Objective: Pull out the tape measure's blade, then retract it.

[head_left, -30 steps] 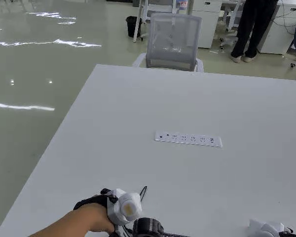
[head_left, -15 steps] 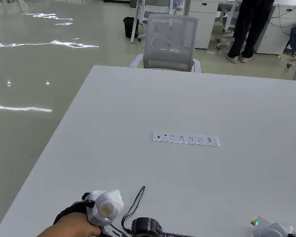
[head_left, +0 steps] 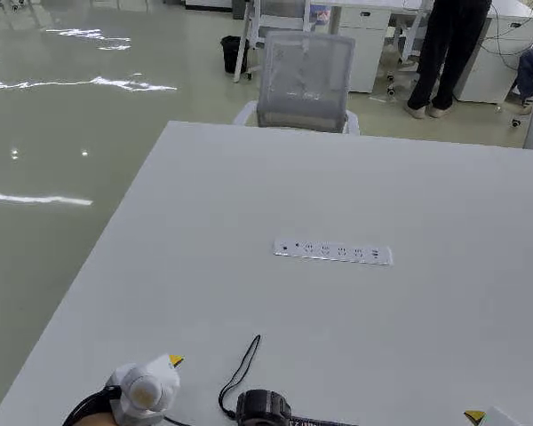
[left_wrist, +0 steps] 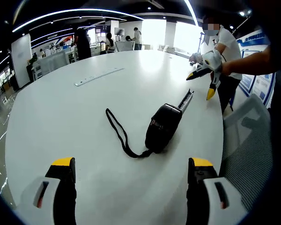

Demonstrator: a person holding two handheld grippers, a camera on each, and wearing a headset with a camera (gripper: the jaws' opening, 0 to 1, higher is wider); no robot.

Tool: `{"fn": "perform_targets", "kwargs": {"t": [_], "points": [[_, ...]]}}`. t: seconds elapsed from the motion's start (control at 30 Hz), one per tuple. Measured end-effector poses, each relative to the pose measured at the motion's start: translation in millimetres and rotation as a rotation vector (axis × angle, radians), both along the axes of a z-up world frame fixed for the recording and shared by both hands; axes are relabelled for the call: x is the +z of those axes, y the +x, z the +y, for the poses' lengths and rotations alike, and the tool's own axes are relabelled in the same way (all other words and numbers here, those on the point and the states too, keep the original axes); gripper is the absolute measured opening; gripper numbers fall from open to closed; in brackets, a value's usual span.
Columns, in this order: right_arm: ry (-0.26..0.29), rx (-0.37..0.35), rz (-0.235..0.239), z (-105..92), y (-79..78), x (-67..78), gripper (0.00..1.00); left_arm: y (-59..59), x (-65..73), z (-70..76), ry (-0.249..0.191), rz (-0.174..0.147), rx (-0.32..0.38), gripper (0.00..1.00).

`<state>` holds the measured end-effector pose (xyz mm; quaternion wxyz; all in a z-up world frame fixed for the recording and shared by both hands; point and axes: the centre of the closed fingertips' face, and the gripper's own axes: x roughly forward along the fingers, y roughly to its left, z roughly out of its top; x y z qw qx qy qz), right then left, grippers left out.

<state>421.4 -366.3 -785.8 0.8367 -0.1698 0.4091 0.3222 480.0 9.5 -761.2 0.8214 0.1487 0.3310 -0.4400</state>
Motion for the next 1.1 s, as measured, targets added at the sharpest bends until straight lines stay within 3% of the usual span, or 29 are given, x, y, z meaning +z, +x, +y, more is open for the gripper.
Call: {"fn": "perform_targets", "kwargs": {"t": [0.07, 0.27, 0.53, 0.67, 0.7, 0.83, 0.93, 1.1], "points": [[0.006, -0.015, -0.012, 0.3, -3.2, 3.0, 1.0, -6.0, 0.1, 8.4, 0.003, 0.017, 0.043, 0.99], [0.042, -0.073, -0.051, -1.6, -12.0, 9.3, 1.0, -17.6, 3.5, 25.0, -0.032, -0.013, 0.087, 0.99], [0.049, -0.094, -0.074, -2.1, -26.7, 13.2, 1.0, -31.7, 10.4, 47.9, -0.059, -0.025, 0.139, 0.99], [0.053, -0.107, -0.086, -3.2, -32.1, 16.0, 1.0, -32.6, 17.9, 55.4, -0.082, -0.046, 0.17, 0.99], [0.055, -0.112, -0.091, -3.2, -33.6, 17.7, 1.0, -32.7, 21.7, 56.9, -0.102, -0.045, 0.192, 0.99], [0.063, -0.134, -0.112, -4.6, -37.0, 23.4, 1.0, -37.7, 23.1, 63.0, -0.108, -0.044, 0.214, 0.99], [0.103, -0.18, -0.142, -3.6, -39.4, 32.0, 0.99, -47.7, 23.6, 61.9, -0.104, -0.054, 0.202, 0.99], [0.094, -0.167, -0.172, 0.7, -51.3, 36.5, 0.97, -62.7, 20.1, 65.3, -0.107, -0.042, 0.205, 0.99]]}}
